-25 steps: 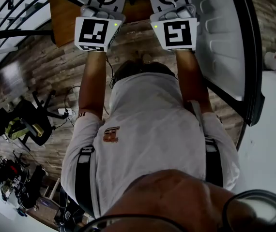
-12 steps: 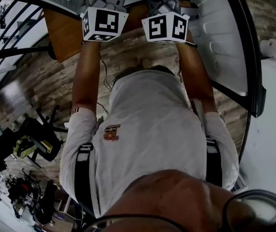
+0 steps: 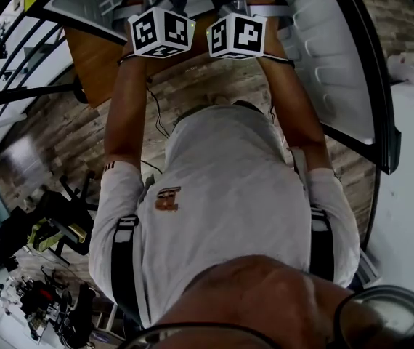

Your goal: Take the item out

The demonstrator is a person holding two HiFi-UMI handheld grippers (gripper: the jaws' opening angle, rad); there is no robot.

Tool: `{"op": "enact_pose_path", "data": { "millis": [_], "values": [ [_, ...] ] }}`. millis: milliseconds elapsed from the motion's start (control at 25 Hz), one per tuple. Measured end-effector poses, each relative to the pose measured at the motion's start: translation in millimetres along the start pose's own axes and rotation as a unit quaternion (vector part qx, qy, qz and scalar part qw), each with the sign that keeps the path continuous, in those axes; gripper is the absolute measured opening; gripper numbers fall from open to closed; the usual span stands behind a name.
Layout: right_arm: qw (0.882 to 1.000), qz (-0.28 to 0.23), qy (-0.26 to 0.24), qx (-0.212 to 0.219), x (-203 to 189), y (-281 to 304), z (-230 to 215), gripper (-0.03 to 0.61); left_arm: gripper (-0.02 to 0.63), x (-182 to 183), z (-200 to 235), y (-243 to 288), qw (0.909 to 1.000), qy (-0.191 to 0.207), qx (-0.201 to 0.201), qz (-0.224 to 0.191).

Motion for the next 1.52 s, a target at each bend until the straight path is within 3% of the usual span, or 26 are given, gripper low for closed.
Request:
{"op": "enact_pose_path", "data": {
  "millis": [560,680,1120,1520],
  "values": [
    [0.998,0.029,-0.039,0.047,0,22,7,0.041,0.117,-15,-5,28,0.9937,0.076,-0.058,0.059],
    [0.997,0.037,-0.042,0.058,-1,28,9,0.14,0.12,-15,-7,36,0.9923,0.084,-0.062,0.067],
    [0.991,0.073,-0.088,0.073,-6,51,11,0.138,0.12,-18,-11,58,0.9885,0.109,-0.059,0.086],
    [0.99,0.075,-0.1,0.058,-10,51,14,0.054,0.096,-18,-16,57,0.9877,0.127,-0.049,0.077]
  ]
}}
Point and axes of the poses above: the fingertips, and each gripper's own axes: y forward along the fingers, z to its left, x out of its top, the point moved 9 cm from there along -y, backward along the fingers, and after that the axes turned 13 degrees about -y, right-handed, at the moved point
